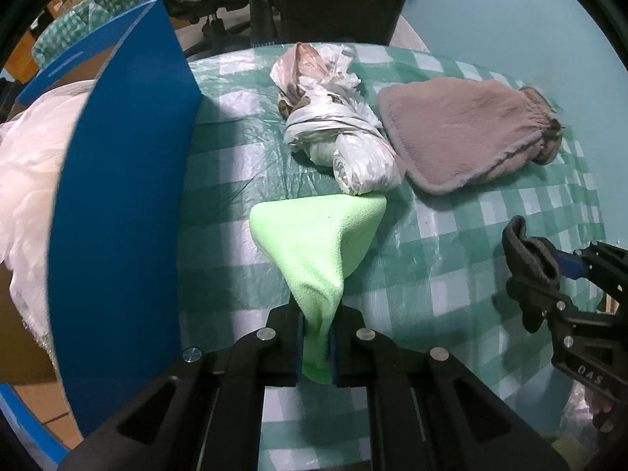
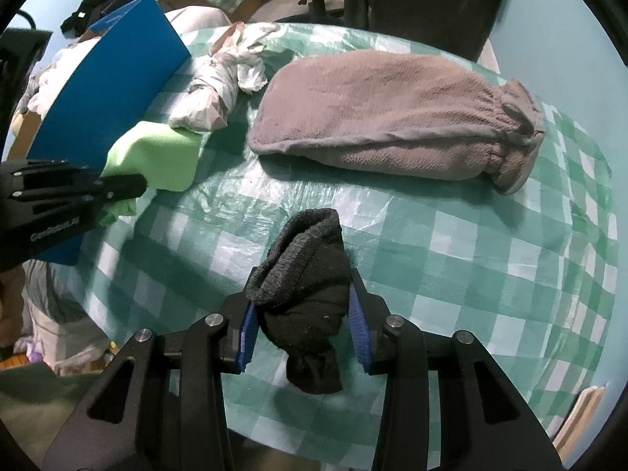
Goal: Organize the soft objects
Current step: 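Carry the green cloth and black sock over the box with both tools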
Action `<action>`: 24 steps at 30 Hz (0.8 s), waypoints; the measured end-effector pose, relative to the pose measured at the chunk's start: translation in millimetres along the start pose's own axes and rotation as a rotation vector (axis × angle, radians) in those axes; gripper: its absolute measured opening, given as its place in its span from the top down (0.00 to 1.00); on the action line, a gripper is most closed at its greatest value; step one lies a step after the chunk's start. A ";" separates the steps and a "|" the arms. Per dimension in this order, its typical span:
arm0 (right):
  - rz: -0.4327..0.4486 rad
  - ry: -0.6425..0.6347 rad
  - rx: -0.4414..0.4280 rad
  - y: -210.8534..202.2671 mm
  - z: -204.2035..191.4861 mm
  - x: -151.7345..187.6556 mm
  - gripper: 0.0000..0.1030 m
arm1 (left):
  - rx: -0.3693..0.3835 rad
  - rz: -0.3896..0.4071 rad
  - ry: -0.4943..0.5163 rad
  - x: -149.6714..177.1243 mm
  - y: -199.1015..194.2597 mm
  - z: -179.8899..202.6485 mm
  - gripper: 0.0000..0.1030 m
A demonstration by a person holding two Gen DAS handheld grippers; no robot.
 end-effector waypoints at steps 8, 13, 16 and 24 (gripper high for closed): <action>0.021 -0.022 0.005 -20.7 -3.5 -4.3 0.62 | 0.017 0.052 0.002 -4.6 -31.9 -3.8 0.91; 0.043 -0.042 0.005 -38.1 -7.6 -9.7 0.62 | 0.013 0.090 0.009 -8.0 -55.2 1.0 0.91; 0.055 -0.051 0.002 -43.8 -12.5 -14.8 0.62 | 0.005 0.106 0.020 -12.4 -59.5 6.6 0.91; 0.088 -0.080 -0.002 -64.3 -26.3 -32.7 0.62 | -0.002 0.152 0.022 -13.7 -87.0 6.4 0.91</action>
Point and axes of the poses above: each gripper's, at about its wrist camera, not at the fingertips, and y roughly the way its jaws point, z to its right, x to its underside, the point moved 10 cm from there along y, roughly the way its jaws point, and after that the axes turned 11 degrees about z, right-handed, at the moved point
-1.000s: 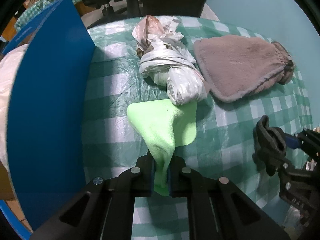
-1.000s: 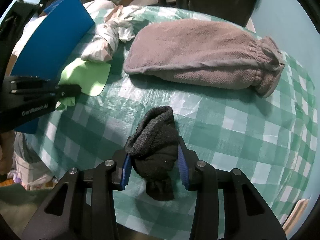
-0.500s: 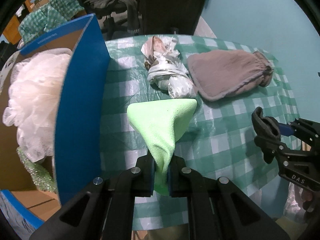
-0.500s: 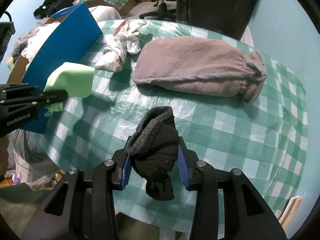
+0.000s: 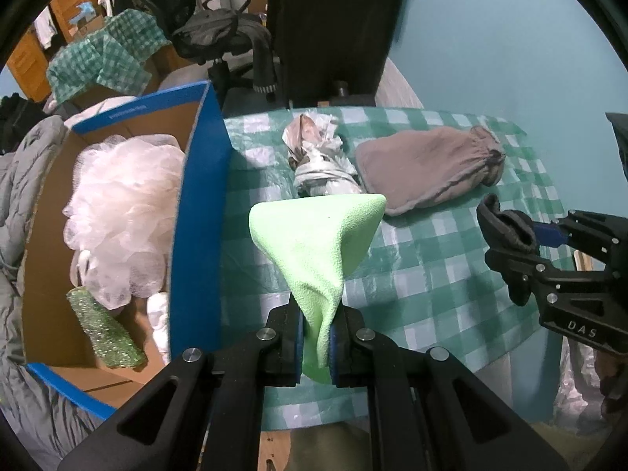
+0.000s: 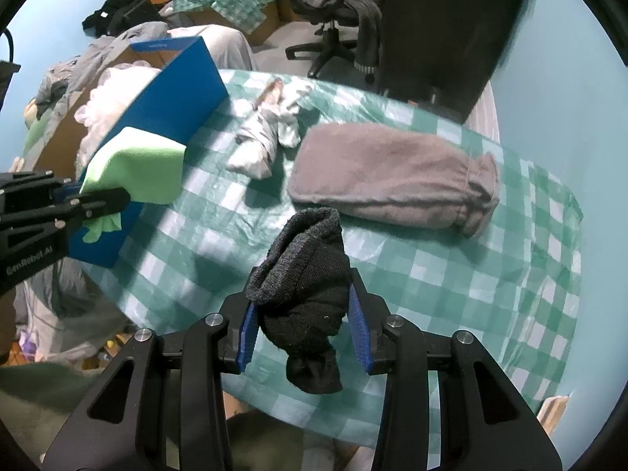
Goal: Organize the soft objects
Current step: 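Carry the green cloth and black sock over the box with both tools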
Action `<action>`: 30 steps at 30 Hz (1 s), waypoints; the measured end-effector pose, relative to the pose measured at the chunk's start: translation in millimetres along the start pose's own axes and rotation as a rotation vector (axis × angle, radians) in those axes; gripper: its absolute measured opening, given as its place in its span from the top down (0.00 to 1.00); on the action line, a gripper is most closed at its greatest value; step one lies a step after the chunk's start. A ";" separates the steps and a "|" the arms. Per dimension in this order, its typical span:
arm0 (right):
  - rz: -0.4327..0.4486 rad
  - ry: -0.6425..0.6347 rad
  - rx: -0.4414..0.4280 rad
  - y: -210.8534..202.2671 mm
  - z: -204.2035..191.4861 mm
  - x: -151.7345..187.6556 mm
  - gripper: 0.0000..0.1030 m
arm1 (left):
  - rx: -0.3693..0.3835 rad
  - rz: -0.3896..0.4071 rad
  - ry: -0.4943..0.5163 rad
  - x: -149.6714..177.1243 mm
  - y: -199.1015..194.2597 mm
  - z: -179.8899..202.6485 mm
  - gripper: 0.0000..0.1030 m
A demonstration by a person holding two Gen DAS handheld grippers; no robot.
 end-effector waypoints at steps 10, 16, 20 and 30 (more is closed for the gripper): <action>0.046 -0.037 -0.025 -16.7 -24.0 -28.6 0.62 | -0.011 0.038 -0.026 -7.5 -25.2 -13.4 0.91; 0.063 -0.065 -0.050 -20.0 -43.6 -42.3 0.62 | -0.028 0.055 -0.064 -10.3 -37.8 -32.3 0.91; 0.069 -0.088 -0.065 -19.3 -56.5 -50.3 0.62 | -0.042 0.068 -0.082 -9.9 -46.0 -45.7 0.91; 0.080 -0.143 -0.117 -10.2 -98.0 -71.2 0.62 | -0.091 0.074 -0.153 0.9 -57.5 -86.5 0.91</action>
Point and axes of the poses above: each gripper's, at about its wrist camera, not at the fingertips, and y roughly the way its jaws point, z to its right, x to its underside, the point moved 10 cm from there along y, roughly the way its jaws point, and after that the axes turned 11 degrees about z, right-handed, at the moved point
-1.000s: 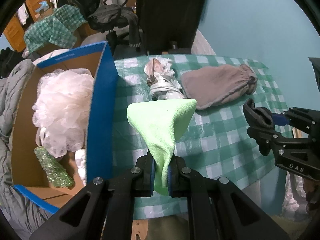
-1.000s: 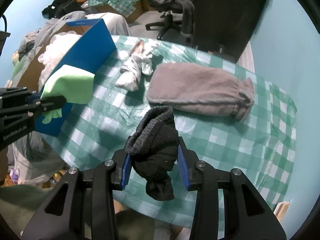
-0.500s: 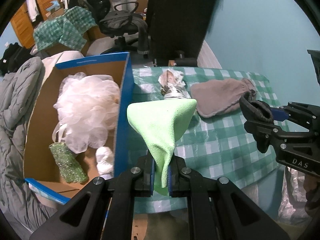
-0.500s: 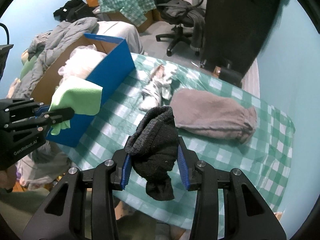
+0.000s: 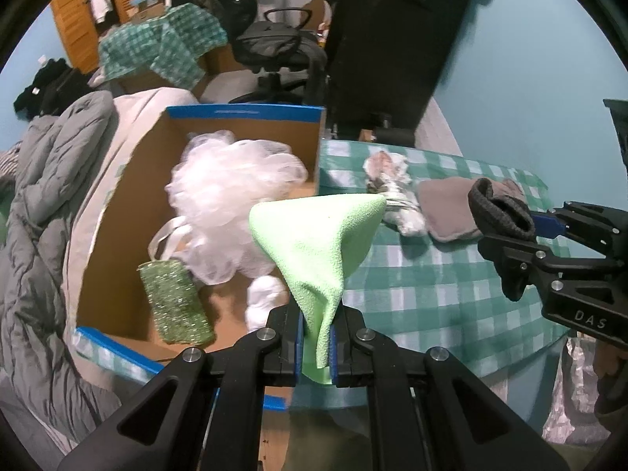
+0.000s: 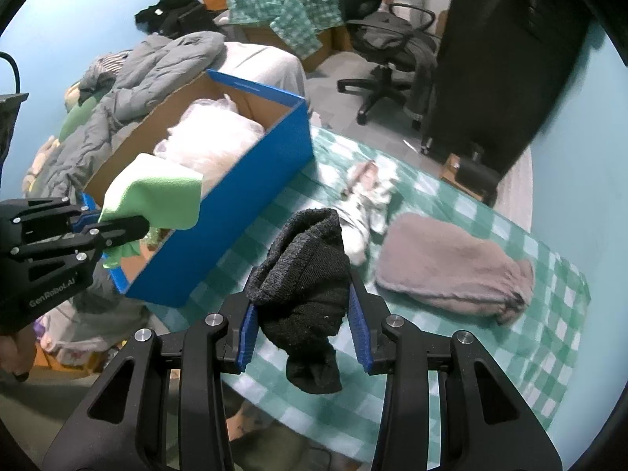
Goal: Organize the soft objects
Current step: 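Carry the green cloth and black sock over the box with both tools, then open both tools to drop the cloth and sock into the box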
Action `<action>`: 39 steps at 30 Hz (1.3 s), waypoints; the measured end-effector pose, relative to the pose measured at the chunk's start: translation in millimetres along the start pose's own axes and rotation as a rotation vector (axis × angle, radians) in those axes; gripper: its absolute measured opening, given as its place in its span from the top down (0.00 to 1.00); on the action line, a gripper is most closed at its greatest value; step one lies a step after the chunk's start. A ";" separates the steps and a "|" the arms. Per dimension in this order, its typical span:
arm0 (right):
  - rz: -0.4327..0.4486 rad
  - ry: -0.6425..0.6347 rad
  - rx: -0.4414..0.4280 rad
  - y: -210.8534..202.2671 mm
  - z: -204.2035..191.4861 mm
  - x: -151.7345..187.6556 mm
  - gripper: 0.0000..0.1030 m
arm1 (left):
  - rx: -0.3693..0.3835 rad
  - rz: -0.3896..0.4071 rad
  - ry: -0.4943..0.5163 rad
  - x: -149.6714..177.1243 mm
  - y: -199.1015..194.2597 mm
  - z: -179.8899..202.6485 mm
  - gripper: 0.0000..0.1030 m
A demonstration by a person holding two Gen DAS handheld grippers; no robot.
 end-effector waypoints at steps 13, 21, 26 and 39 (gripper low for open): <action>-0.001 -0.067 -0.092 29.0 -62.4 -29.3 0.62 | -0.079 -0.007 -0.084 10.5 -3.2 -64.2 0.91; -0.018 -0.099 -0.138 49.3 -96.6 -40.8 0.62 | -0.109 -0.026 -0.126 19.2 2.1 -95.6 0.91; -0.033 -0.111 -0.168 63.6 -117.1 -46.1 0.62 | -0.127 -0.042 -0.157 24.8 9.1 -116.3 0.91; -0.104 -0.121 -0.216 104.7 -158.2 -42.0 0.61 | -0.151 -0.080 -0.176 24.8 34.7 -154.8 0.90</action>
Point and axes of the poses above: each gripper's, at about its wrist camera, not at the fingertips, and y roughly the way its jaws point, z to its right, x to its underside, the point moved 10 cm from there along y, roughly the way its jaws point, and after that the axes turned 11 degrees about z, right-handed, at the moved point
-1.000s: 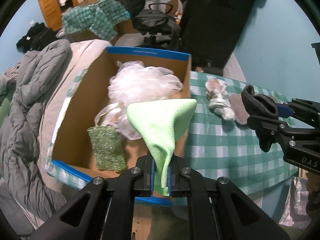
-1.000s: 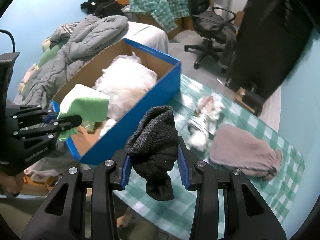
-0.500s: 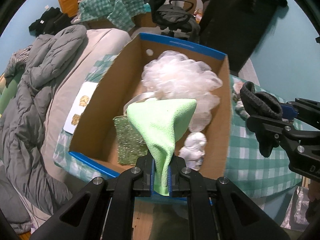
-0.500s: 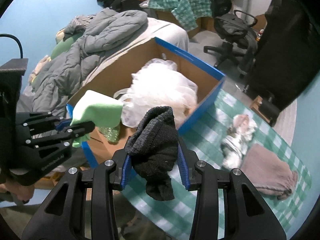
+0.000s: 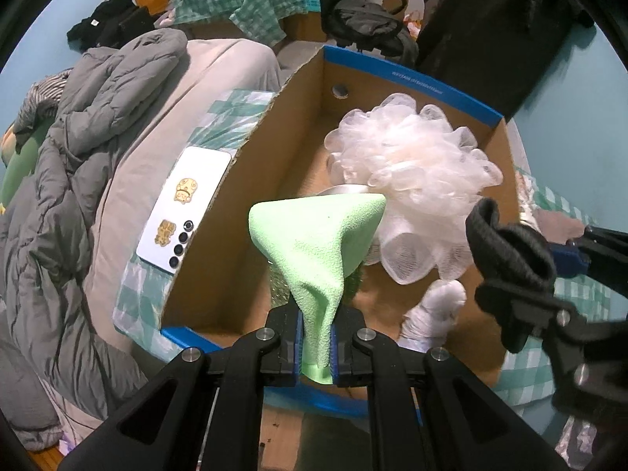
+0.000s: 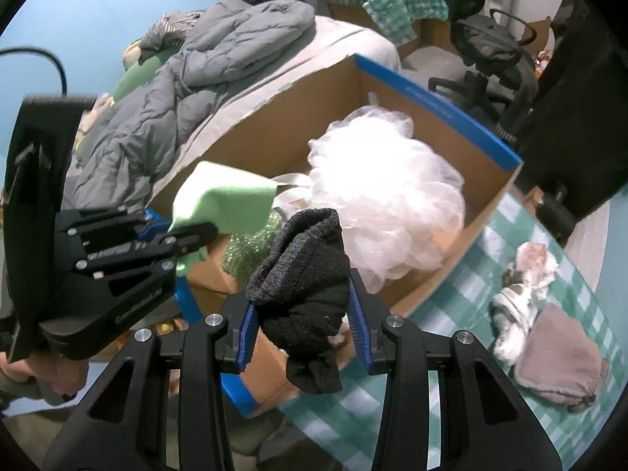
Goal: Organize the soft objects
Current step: 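Open both tools to drop the cloth and sock into the box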
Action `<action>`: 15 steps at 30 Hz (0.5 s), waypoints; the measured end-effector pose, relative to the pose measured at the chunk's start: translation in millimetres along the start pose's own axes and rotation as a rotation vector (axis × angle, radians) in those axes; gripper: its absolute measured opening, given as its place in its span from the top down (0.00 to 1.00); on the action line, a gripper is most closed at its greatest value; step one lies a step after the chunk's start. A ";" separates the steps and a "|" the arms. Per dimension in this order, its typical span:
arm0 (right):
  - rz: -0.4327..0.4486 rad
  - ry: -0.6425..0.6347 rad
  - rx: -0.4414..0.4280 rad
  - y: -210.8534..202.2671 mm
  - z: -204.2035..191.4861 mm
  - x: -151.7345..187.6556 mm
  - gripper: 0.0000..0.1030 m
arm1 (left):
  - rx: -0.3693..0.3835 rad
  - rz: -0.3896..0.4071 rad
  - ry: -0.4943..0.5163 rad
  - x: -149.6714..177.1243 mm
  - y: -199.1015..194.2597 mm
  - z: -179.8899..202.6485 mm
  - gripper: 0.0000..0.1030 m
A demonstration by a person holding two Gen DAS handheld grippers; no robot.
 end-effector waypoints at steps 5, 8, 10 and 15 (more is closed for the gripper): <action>-0.019 0.022 0.000 7.9 0.3 4.5 0.58 | -0.007 -0.015 0.024 -0.8 5.5 -3.2 0.79; -0.018 0.024 0.017 6.7 2.6 5.6 0.55 | -0.013 -0.004 0.010 -2.1 4.3 -7.3 0.55; -0.011 0.021 0.023 3.9 3.4 5.5 0.50 | -0.002 0.005 -0.007 -2.5 1.7 -8.7 0.48; 0.021 0.023 0.041 -8.3 9.2 3.4 0.37 | 0.002 0.001 -0.014 -0.3 -3.0 -8.2 0.46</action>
Point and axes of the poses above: each gripper's, at about its wrist camera, not at the fingertips, and y roughly the way its jaws point, z to its right, x to its underside, the point moved 10 cm from there along y, roughly the way its jaws point, and after that the axes turned 11 degrees about z, right-handed, at the moved point
